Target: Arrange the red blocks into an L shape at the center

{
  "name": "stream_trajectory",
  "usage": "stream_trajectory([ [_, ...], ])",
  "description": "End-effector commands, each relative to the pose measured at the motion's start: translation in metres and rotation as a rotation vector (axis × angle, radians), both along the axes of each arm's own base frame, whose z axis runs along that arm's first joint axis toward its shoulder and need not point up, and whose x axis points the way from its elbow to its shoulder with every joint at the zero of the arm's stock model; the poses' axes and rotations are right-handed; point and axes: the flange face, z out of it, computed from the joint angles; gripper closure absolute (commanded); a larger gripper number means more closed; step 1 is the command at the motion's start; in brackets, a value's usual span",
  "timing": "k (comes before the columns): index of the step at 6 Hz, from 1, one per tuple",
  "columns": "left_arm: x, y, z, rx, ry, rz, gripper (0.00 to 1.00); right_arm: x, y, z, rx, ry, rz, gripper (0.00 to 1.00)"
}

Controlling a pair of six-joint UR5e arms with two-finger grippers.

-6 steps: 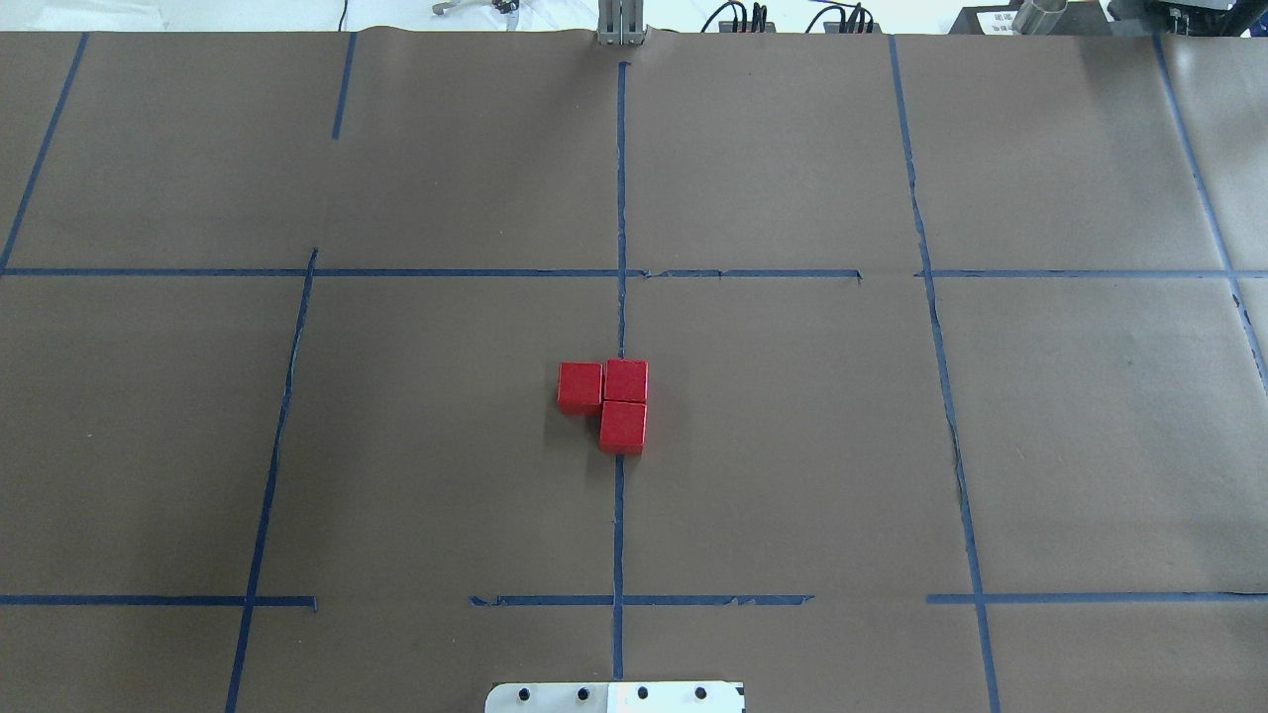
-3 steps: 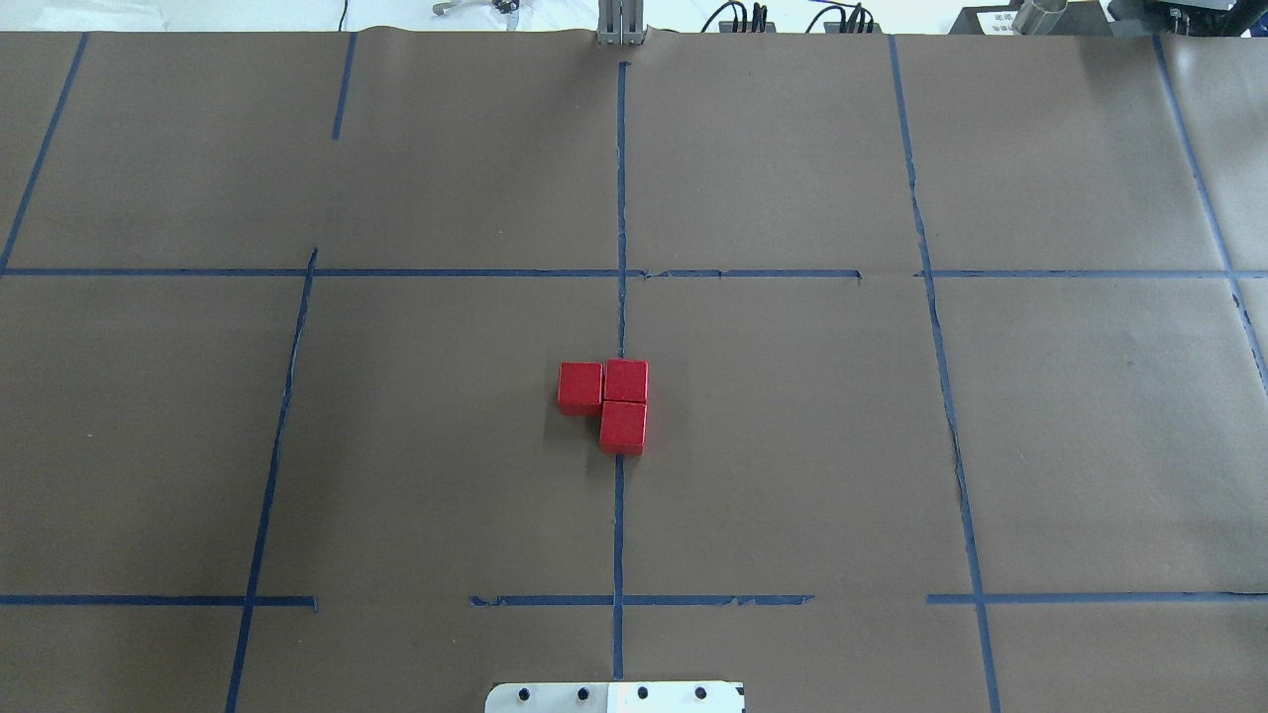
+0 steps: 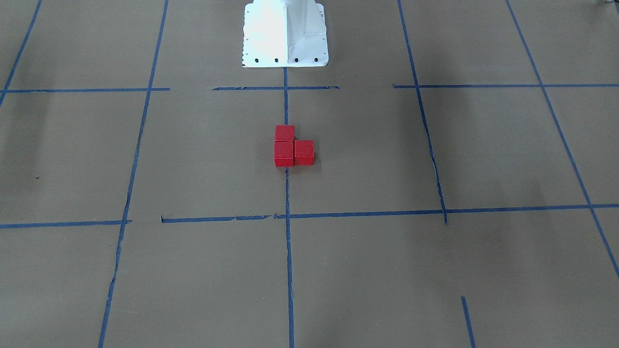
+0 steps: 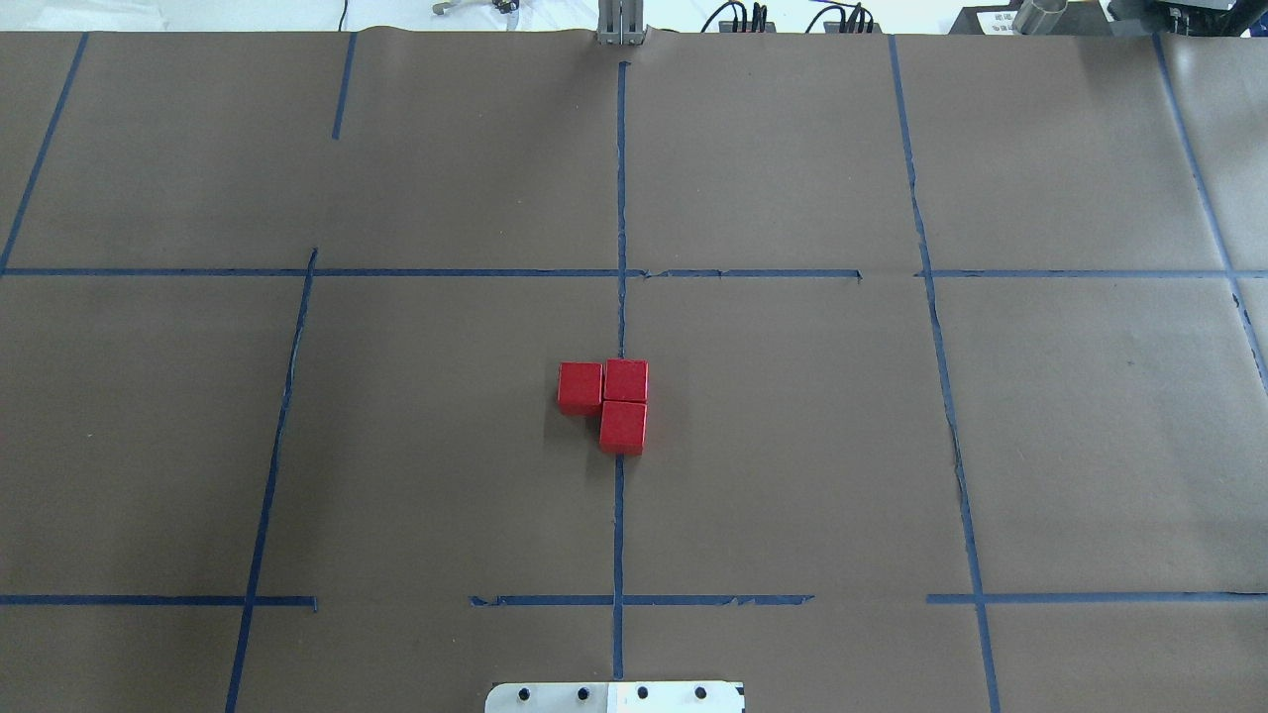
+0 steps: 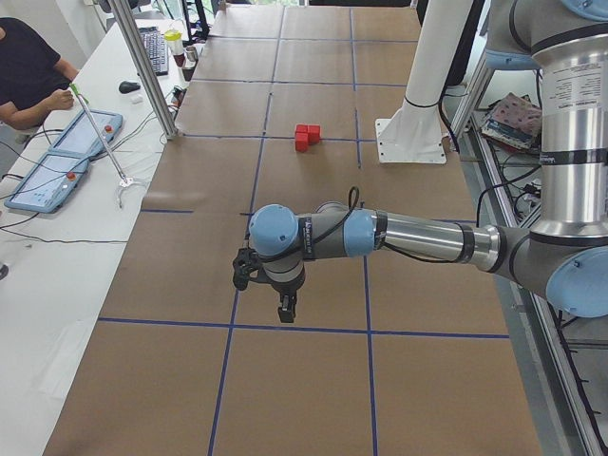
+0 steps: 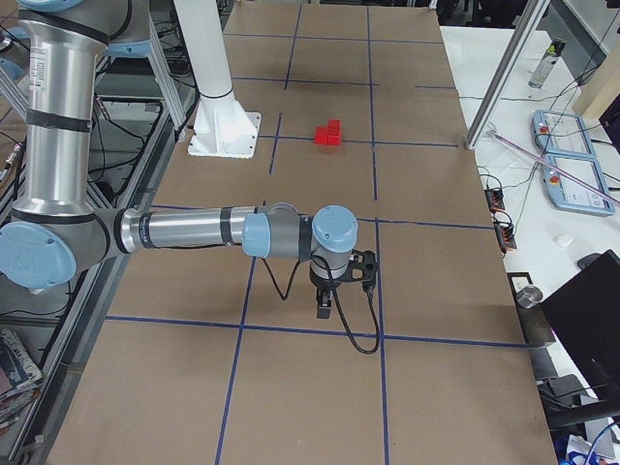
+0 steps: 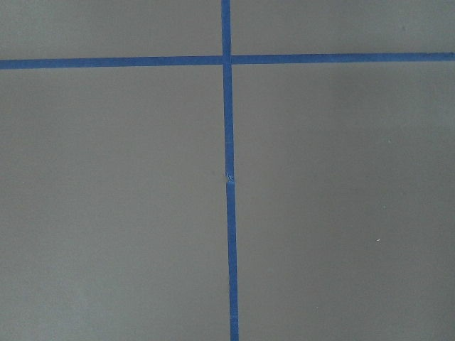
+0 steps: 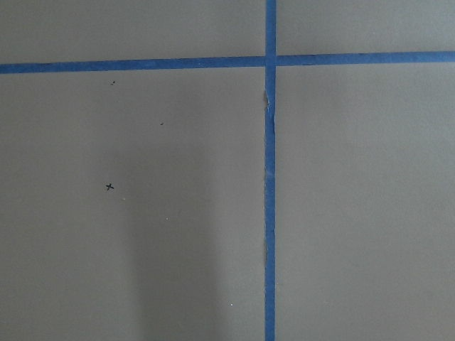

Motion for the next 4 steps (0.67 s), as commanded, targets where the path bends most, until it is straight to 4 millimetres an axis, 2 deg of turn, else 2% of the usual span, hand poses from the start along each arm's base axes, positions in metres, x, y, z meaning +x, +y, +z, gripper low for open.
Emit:
stream_trajectory([
  [1, 0.0, 0.001, 0.012, -0.025, 0.0, 0.001, 0.0, 0.0, 0.0, 0.002, 0.001, -0.003, -0.001, 0.0],
  [2, -0.001, -0.006, 0.014, -0.027, -0.008, 0.002, 0.0, 0.0, 0.0, 0.001, 0.001, -0.004, -0.001, 0.0],
  [4, -0.001, -0.017, -0.004, 0.007, -0.01, -0.002, 0.0, 0.0, 0.001, 0.003, -0.004, -0.004, -0.001, 0.0],
])
